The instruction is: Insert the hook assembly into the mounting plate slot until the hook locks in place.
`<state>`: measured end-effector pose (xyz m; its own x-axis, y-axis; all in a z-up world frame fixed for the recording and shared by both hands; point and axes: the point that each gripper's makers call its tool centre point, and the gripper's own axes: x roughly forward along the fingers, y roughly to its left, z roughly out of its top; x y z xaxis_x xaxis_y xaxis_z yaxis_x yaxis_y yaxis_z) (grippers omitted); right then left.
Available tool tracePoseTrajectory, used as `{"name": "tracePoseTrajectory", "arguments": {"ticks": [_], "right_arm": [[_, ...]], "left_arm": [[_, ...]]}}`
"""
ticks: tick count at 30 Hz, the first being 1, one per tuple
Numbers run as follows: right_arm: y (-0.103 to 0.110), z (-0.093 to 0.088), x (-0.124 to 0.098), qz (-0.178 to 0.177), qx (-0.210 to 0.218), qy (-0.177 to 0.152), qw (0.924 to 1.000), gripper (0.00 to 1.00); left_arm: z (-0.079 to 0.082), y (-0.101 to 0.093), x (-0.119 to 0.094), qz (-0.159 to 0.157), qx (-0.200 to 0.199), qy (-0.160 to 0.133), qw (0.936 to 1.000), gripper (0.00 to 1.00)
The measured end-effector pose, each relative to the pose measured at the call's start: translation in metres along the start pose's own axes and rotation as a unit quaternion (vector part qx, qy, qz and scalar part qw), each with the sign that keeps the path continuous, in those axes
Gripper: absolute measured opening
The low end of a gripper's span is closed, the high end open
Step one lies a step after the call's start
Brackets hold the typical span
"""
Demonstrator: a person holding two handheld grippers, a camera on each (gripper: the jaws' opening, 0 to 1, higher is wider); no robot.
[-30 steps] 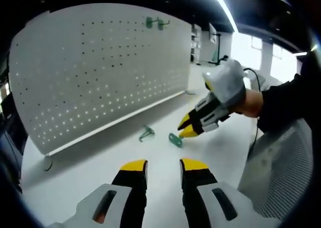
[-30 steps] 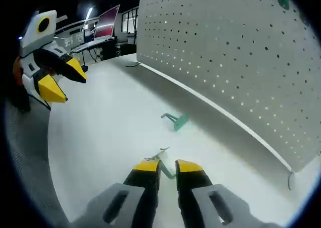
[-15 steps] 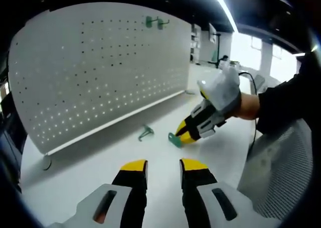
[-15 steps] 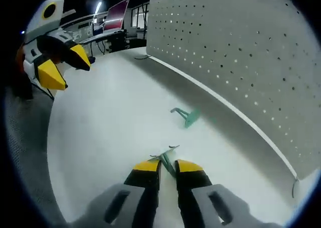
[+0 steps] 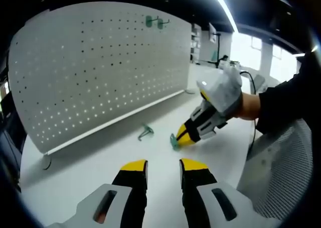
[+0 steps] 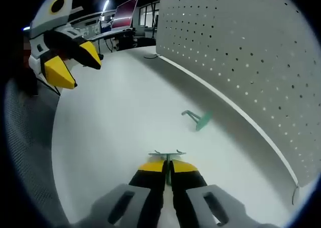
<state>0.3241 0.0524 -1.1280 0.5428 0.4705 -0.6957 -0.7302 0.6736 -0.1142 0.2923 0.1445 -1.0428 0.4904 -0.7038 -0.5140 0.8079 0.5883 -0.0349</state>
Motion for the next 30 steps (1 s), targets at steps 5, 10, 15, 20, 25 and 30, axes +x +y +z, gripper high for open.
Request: {"name": "tracePoseTrajectory", "arguments": {"ticks": [5, 10, 15, 20, 25, 30], "right_arm": [[0.008, 0.015, -0.002, 0.007, -0.028, -0.017, 0.9995, 0.01], [0.022, 0.028, 0.000, 0.023, -0.054, -0.029, 0.9979, 0.01], [0.035, 0.038, -0.001, 0.039, -0.080, -0.040, 0.9952, 0.01], [0.047, 0.049, -0.004, 0.052, -0.092, -0.052, 0.9931, 0.01], [0.057, 0.059, -0.005, 0.062, -0.105, -0.065, 0.9905, 0.01], [0.071, 0.066, -0.006, 0.075, -0.131, -0.071, 0.9860, 0.01]], "left_arm": [[0.000, 0.000, 0.000, 0.000, -0.001, 0.000, 1.0000, 0.25], [0.000, -0.001, 0.000, -0.002, 0.001, 0.001, 1.0000, 0.24], [0.000, -0.001, 0.000, -0.001, -0.001, 0.001, 1.0000, 0.24], [0.000, -0.003, 0.001, -0.003, -0.003, 0.000, 1.0000, 0.23], [0.000, -0.004, 0.001, -0.005, -0.009, -0.001, 0.9999, 0.23], [0.002, -0.001, 0.000, -0.008, -0.038, -0.012, 0.9992, 0.21]]}}
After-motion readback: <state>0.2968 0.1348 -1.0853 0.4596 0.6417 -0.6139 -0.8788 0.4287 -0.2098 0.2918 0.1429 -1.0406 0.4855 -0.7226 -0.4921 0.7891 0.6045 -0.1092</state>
